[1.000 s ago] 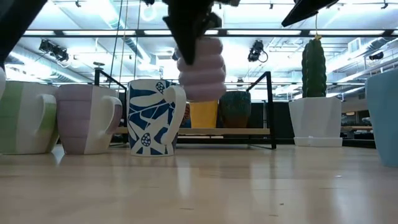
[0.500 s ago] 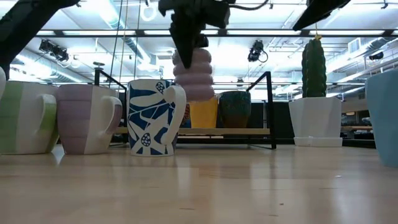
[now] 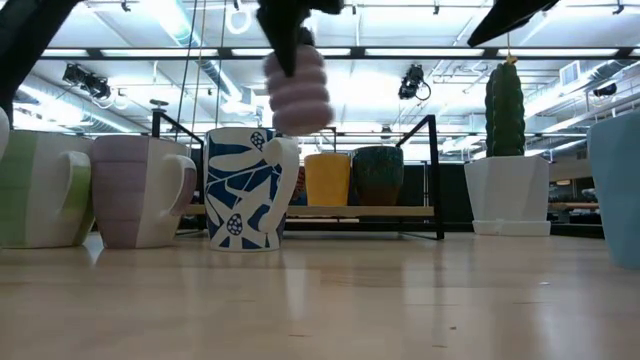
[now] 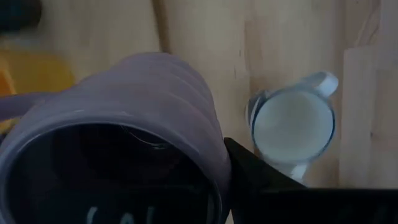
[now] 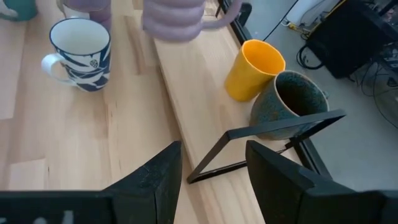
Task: Place coffee mugs
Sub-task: Put the purple mug on the shelf
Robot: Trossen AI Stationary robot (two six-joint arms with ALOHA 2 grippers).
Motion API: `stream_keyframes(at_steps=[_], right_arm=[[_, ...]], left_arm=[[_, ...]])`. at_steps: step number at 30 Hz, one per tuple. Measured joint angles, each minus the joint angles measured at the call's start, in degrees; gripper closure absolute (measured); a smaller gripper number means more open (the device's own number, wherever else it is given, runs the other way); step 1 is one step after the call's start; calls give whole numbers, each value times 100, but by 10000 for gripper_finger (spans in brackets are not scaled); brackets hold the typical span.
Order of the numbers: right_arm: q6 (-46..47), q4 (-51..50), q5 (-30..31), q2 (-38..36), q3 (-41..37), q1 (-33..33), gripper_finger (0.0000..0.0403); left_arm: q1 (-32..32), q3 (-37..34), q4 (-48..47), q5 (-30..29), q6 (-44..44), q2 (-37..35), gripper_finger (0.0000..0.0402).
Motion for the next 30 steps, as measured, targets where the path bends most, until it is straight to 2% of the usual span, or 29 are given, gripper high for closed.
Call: stream_keyframes(at_steps=[4, 7, 11, 19, 25, 30], right_arm=[[-83, 87, 138, 0, 0, -10, 220], [-96, 197, 193, 0, 0, -13, 220], [-167, 463, 193, 0, 0, -17, 220], [-397, 676, 164, 15, 0, -178, 220], [-549, 679, 141, 15, 0, -417, 220], [-601, 685, -59, 15, 0, -535, 220]], left_arm=[[320, -1078, 43, -444, 47, -581, 361], [606, -2000, 456, -902, 317, -1004, 361], [1160, -2726, 1197, -821, 567, -1291, 361], [2118, -2986, 2006, -778, 1053, -1124, 361], [2508, -2976, 2802, -81, 1256, -1131, 361], [2540, -2974, 2880, 231, 1266, -1046, 361]])
